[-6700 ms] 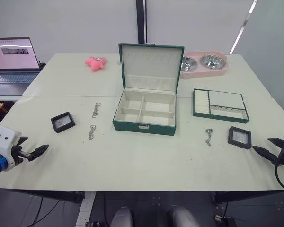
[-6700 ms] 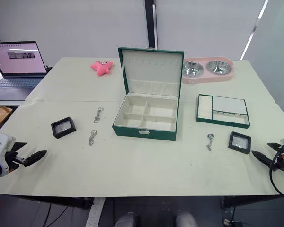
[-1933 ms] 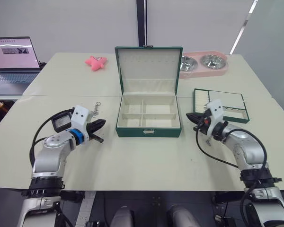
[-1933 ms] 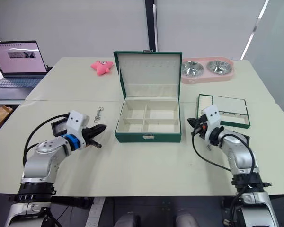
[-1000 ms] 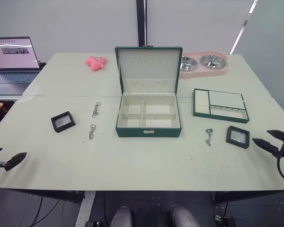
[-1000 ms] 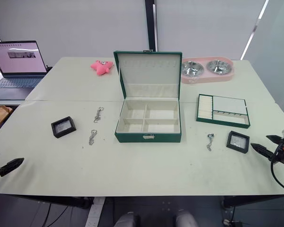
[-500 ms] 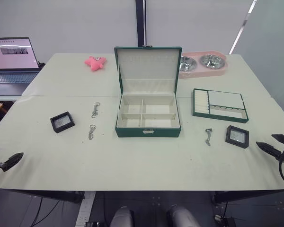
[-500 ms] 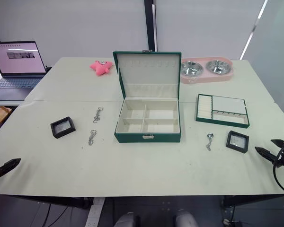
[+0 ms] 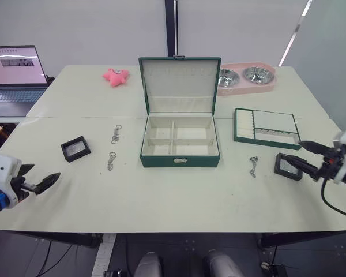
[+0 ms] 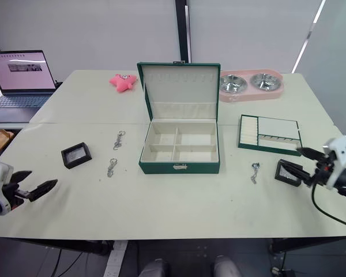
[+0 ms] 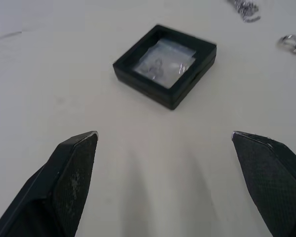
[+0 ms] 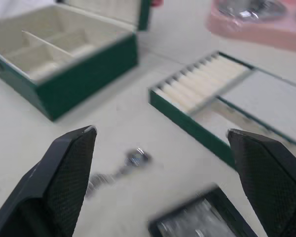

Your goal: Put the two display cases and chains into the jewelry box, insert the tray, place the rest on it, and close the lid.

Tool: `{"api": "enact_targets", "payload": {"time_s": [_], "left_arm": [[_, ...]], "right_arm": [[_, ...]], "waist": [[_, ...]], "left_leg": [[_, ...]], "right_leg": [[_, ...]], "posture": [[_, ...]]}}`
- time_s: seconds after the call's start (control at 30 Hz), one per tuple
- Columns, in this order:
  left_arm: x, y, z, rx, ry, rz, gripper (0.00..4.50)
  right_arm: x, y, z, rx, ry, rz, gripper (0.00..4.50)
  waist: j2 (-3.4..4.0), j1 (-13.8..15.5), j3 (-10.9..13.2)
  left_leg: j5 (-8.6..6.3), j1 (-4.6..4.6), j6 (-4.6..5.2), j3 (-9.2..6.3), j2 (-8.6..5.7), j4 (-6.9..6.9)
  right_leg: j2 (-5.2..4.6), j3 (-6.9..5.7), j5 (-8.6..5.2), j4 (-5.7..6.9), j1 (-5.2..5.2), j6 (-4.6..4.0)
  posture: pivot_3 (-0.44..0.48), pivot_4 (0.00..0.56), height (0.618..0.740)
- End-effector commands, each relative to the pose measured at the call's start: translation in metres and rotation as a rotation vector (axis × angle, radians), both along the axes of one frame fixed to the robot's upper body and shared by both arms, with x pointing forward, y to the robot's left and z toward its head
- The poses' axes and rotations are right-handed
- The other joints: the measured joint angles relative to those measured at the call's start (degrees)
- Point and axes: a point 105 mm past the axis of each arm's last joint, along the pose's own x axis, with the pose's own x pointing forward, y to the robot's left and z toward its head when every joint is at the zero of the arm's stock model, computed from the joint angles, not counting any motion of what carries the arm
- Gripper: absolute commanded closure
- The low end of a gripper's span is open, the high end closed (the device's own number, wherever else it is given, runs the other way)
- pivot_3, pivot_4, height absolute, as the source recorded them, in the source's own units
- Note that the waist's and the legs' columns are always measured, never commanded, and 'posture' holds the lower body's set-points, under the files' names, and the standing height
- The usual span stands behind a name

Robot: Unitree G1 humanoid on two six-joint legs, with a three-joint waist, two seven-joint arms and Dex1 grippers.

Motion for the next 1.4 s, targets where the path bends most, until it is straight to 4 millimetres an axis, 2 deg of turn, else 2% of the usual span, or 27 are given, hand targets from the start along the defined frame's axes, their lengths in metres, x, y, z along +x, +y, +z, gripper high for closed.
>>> {"api": "enact_targets", "payload": {"time_s": [0.03, 0.23, 0.47, 0.63, 1.2, 1.3, 1.4], "left_arm": [[0.009, -0.013, 0.004, 0.030, 0.027, -0.076, 0.00], [0.036, -0.028, 0.006, 0.103, 0.058, -0.165, 0.00], [0.062, -0.041, 0.016, 0.132, 0.059, -0.236, 0.00], [0.068, -0.044, 0.009, 0.142, 0.102, -0.255, 0.00], [0.068, -0.039, -0.006, 0.135, 0.170, -0.213, 0.00], [0.067, -0.039, -0.008, 0.134, 0.178, -0.210, 0.59], [0.067, -0.039, -0.010, 0.133, 0.185, -0.205, 1.54]], "right_arm": [[-0.011, 0.058, 0.025, 0.031, -0.059, 0.200, 0.03], [-0.020, 0.134, 0.028, 0.055, -0.089, 0.452, 0.03], [-0.021, 0.173, 0.014, 0.025, -0.100, 0.554, 0.03], [-0.019, 0.183, 0.007, 0.007, -0.114, 0.553, 0.03], [-0.018, 0.187, -0.014, -0.030, -0.104, 0.515, 0.03], [-0.017, 0.188, -0.015, -0.027, -0.103, 0.515, 0.00], [-0.015, 0.188, -0.015, -0.025, -0.103, 0.513, 0.00]], "waist": [[0.00, 0.10, 0.00], [-0.15, 0.51, 0.05], [-0.24, 0.37, 0.10], [-0.24, 0.13, 0.10], [-0.25, 0.15, 0.10], [-0.25, 0.15, 0.10], [-0.25, 0.16, 0.10]], "left_leg": [[0.00, -0.01, 0.00, 0.00, -0.01, 0.01], [0.00, -0.08, 0.00, -0.10, -0.04, 0.05], [0.00, -0.12, 0.00, -0.13, -0.04, 0.06], [0.00, -0.11, 0.00, -0.16, -0.03, 0.06], [0.01, -0.10, 0.00, -0.19, -0.02, 0.08], [0.01, -0.10, 0.00, -0.20, -0.02, 0.09], [0.01, -0.10, 0.00, -0.20, -0.02, 0.09]], "right_leg": [[0.00, -0.01, 0.00, -0.01, 0.00, 0.00], [-0.01, -0.11, 0.00, -0.03, -0.04, 0.00], [-0.02, -0.19, 0.00, -0.03, -0.10, 0.00], [0.01, -0.20, 0.00, 0.02, -0.12, 0.00], [0.01, -0.22, 0.00, 0.16, -0.16, 0.00], [0.01, -0.22, 0.00, 0.18, -0.17, 0.00], [0.01, -0.23, 0.00, 0.18, -0.17, 0.00]], "posture": [[0.000, 0.150, 0.740], [0.000, 0.150, 0.740], [0.000, 0.150, 0.740], [0.000, 0.150, 0.740], [0.000, 0.150, 0.740], [0.000, 0.150, 0.740], [0.000, 0.150, 0.740]]}}
